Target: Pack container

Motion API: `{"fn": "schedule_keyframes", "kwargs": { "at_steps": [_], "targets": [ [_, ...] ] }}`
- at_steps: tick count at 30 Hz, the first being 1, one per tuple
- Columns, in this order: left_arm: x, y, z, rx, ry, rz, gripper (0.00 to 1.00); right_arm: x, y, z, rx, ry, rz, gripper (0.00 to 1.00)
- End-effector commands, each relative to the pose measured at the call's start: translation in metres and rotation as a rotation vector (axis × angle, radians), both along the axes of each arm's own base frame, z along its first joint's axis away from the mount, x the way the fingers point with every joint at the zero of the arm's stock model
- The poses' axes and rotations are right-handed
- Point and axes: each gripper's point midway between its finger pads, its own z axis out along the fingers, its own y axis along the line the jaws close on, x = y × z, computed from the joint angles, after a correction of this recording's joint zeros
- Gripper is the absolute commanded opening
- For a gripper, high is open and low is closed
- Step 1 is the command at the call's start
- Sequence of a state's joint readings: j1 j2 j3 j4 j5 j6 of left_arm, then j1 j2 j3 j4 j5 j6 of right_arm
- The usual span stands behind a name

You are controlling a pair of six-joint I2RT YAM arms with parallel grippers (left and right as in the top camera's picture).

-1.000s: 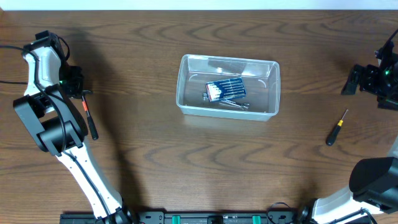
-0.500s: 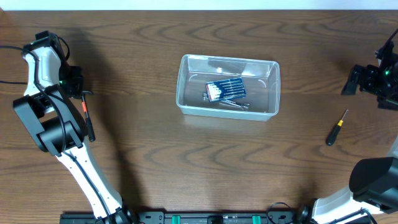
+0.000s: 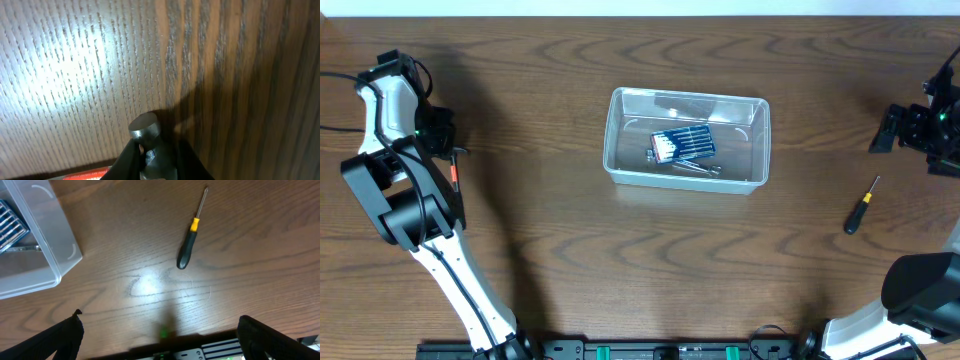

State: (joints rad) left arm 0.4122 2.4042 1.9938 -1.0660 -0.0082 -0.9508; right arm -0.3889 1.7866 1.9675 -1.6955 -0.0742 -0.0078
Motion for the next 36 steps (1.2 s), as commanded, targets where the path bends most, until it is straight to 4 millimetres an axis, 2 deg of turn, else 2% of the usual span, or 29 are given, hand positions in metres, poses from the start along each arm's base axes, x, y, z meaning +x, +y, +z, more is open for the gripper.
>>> {"fn": "schedule_keyframes", "kwargs": {
  "at_steps": [1, 6, 14, 23, 28, 36],
  "targets": [
    [-0.011, -0.005, -0.014, -0.026, 0.053, -0.128, 0.06, 0.0, 0.003, 0.0, -0.005, 0.006, 0.012, 0.99],
    [-0.009, -0.005, -0.007, -0.024, 0.049, -0.235, 0.06, 0.0, 0.003, 0.0, -0.005, 0.006, 0.012, 0.99],
    [-0.011, -0.009, -0.001, -0.033, 0.063, -0.257, 0.06, 0.0, 0.003, 0.0, -0.005, 0.006, 0.02, 0.99],
    [-0.003, -0.032, 0.004, -0.031, 0.064, -0.313, 0.06, 0.0, 0.003, 0.0, -0.006, 0.006, 0.027, 0.99],
    [0.009, -0.044, 0.023, -0.005, 0.019, -0.366, 0.06, 0.0, 0.003, 0.0, -0.006, 0.006, 0.027, 0.99],
    [0.02, -0.059, 0.071, 0.049, -0.071, -0.477, 0.06, 0.0, 0.003, 0.0, -0.006, 0.006, 0.027, 0.99]
  ]
}}
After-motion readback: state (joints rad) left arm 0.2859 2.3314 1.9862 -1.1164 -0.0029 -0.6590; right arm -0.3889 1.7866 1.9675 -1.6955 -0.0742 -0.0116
